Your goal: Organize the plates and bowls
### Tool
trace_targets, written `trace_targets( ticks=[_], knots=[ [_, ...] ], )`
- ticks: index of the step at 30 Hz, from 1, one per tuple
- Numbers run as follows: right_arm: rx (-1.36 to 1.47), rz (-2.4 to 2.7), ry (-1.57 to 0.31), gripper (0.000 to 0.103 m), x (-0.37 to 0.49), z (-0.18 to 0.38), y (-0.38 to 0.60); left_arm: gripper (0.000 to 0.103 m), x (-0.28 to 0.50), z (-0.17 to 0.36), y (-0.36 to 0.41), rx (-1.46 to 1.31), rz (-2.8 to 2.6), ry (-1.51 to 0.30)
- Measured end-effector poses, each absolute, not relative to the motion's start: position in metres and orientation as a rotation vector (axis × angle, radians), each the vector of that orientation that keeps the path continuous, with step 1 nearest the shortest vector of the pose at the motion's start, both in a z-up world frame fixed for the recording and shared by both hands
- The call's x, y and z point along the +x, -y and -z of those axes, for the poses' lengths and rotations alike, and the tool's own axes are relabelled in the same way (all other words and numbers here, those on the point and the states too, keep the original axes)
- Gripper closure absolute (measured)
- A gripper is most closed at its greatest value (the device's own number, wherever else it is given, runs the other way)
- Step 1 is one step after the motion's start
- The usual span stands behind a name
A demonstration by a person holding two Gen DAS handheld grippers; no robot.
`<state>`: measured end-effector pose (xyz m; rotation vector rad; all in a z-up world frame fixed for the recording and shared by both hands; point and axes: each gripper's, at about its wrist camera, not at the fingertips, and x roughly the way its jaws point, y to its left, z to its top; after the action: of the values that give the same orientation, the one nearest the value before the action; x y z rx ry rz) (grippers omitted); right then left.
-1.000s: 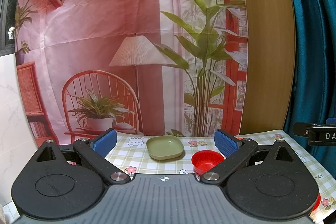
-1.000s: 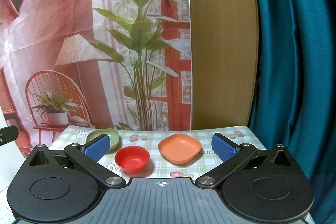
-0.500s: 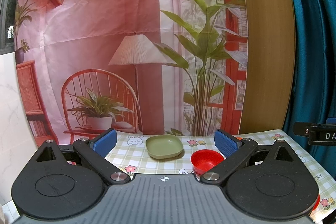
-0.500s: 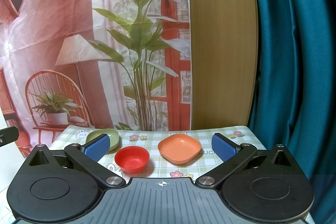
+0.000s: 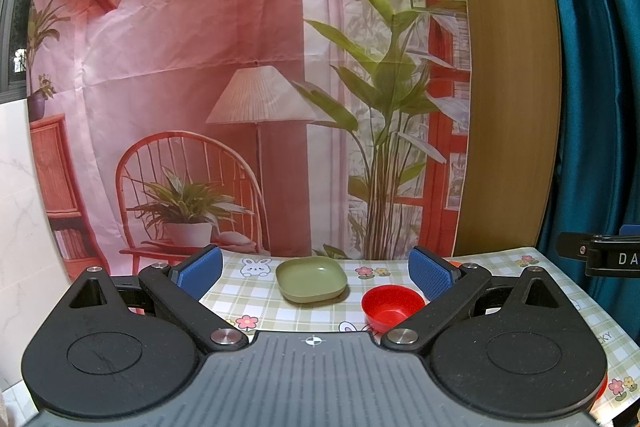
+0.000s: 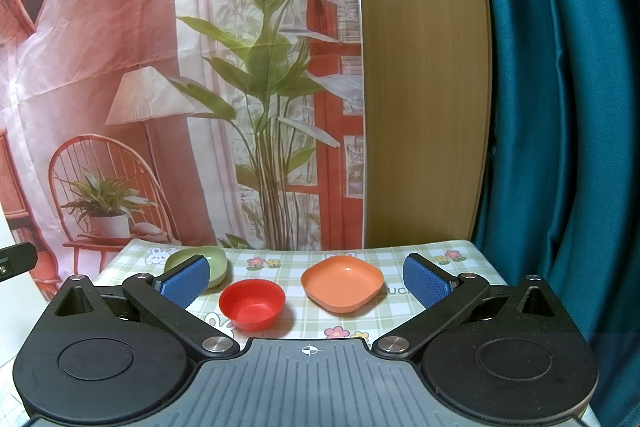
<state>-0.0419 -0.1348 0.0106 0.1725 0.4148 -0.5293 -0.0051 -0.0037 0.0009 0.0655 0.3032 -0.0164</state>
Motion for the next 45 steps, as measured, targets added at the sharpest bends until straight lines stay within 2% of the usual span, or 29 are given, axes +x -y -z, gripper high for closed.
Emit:
trace_targets(
  ticks=[15, 27, 28, 32, 40, 43, 45],
  knots=[
    [0.187, 0.525, -0.406, 0.0, -0.042, -0.023, 0.14, 0.003, 0.002, -0.004, -0.003, 0.075, -0.013, -0.306],
    [0.164, 0.361, -0.402, 0.0, 0.015, -0.014, 0.12, 0.004, 0.037, 0.009, -0.053, 0.131, -0.118, -0.35],
    [0.162, 0.347, -0.404, 0.0, 0.021, -0.013, 0.117, 0.004, 0.039, 0.01, -0.058, 0.132, -0.124, -0.355],
    [0.168, 0.288, -0.414, 0.002, 0.045, -0.008, 0.105, 0.017, 0.051, 0.019, -0.077, 0.14, -0.151, -0.392],
    [0.113, 0.181, -0.455, 0.008, 0.095, 0.016, 0.068, 0.023, 0.064, 0.045, -0.12, 0.115, -0.205, -0.464],
    [0.112, 0.134, -0.484, 0.016, 0.114, 0.028, 0.055, 0.024, 0.066, 0.053, -0.135, 0.096, -0.224, -0.482],
    [0.115, 0.104, -0.5, 0.016, 0.126, 0.037, 0.047, 0.025, 0.067, 0.058, -0.146, 0.087, -0.241, -0.497]
  ],
)
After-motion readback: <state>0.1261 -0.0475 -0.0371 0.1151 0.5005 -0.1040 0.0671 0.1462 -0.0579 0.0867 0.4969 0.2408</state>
